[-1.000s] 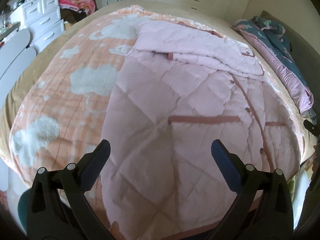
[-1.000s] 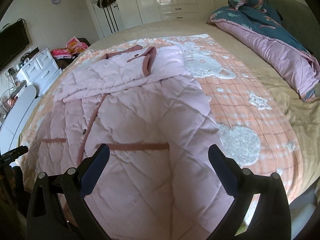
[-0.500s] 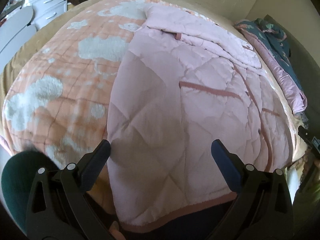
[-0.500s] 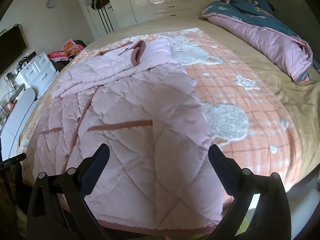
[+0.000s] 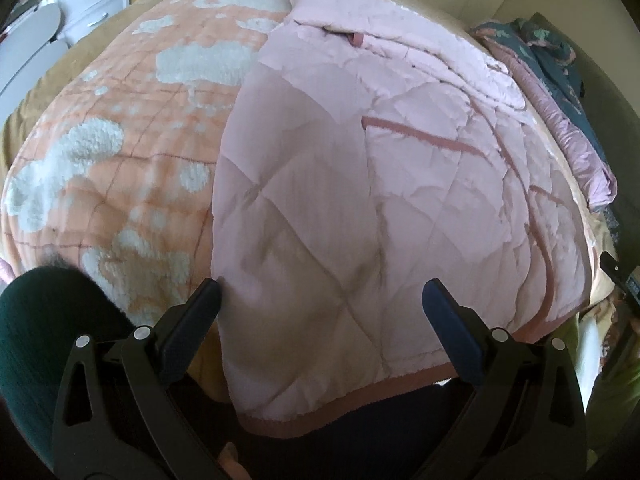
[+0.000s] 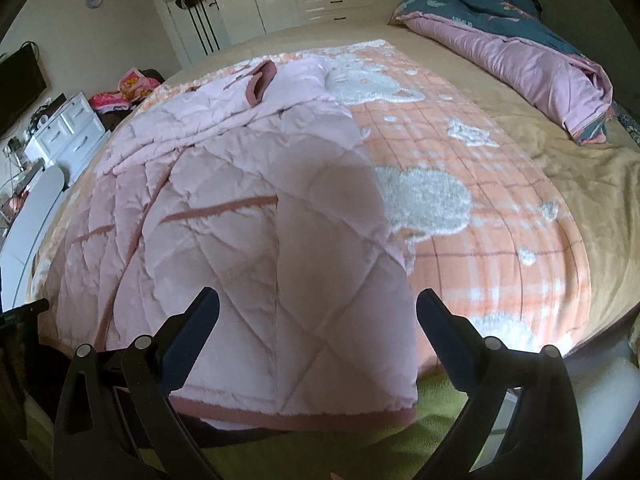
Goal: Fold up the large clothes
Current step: 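Grasp the ribbed jacket hem with both tools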
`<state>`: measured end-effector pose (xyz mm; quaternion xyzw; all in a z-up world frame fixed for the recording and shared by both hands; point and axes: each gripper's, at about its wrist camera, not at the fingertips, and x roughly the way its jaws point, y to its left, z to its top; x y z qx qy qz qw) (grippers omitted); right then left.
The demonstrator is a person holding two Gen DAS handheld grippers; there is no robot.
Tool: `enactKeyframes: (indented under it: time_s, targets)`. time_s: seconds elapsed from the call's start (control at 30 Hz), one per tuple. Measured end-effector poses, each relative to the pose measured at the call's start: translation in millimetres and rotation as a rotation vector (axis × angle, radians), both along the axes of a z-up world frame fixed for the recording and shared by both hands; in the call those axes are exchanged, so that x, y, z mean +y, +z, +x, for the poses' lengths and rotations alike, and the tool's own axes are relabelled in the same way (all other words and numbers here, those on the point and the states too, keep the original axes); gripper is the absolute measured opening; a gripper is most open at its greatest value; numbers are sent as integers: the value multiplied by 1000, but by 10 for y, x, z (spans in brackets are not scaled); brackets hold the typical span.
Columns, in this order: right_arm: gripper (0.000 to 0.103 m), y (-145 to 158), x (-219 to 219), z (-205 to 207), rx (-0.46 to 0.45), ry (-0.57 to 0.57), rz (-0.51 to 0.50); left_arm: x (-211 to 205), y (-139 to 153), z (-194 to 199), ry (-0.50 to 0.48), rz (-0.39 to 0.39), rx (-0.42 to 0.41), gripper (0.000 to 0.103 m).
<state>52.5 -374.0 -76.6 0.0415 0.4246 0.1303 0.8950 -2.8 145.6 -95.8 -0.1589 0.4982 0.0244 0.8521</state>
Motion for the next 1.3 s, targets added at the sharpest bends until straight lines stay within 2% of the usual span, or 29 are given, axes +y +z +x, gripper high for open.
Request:
enactKeyframes:
  time_s: [0.4,0.53,0.7,0.8,0.9,0.97,1.0,1.03,1.07,1.1,1.13,1.2,1.27,1.3]
  targets:
    - [98,-315,-80,-127,107,22,9,-69,-193,41,-16,8,65,95]
    - [98,-437,-114,-114,160,23,25,-81,-233,71,-13,9,65,95]
    - [98,-578,-153,-94,196,30,92,-77,-229,66,-6,-3,46,95]
    - [99,-609,-176,-95,198,28,125,-85,-202,49,-11,-6,30,92]
    - [98,-620,-129,-117,209,53,133,-116,-155,20,-24,20,9,84]
    - [89,-604,-80,-150,199,66,117,-129,-128,7,-24,33,0,75]
    - [80,-591,-63,-163,195,71,117,-118,-112,-5,-20,34,-7,72]
    - [64,-560,-42,-191,185,86,124,-114,-98,-8,-16,30,-13,65]
    - [53,-531,-17,-215,175,114,141,-100,-81,-17,-11,23,-22,53]
    - [41,-497,14,-230,162,128,146,-90,-66,-23,-8,13,-32,46]
    - [34,-453,41,-255,144,138,138,-69,-50,-35,-7,-2,-41,37]
    - [28,-338,84,-284,110,159,146,-65,-32,-36,-11,-16,-52,30]
    - [26,-228,76,-290,81,172,190,-78,9,-39,-20,-15,-74,19]
    - [25,-159,65,-289,61,182,218,-80,46,-43,-22,-18,-89,17]
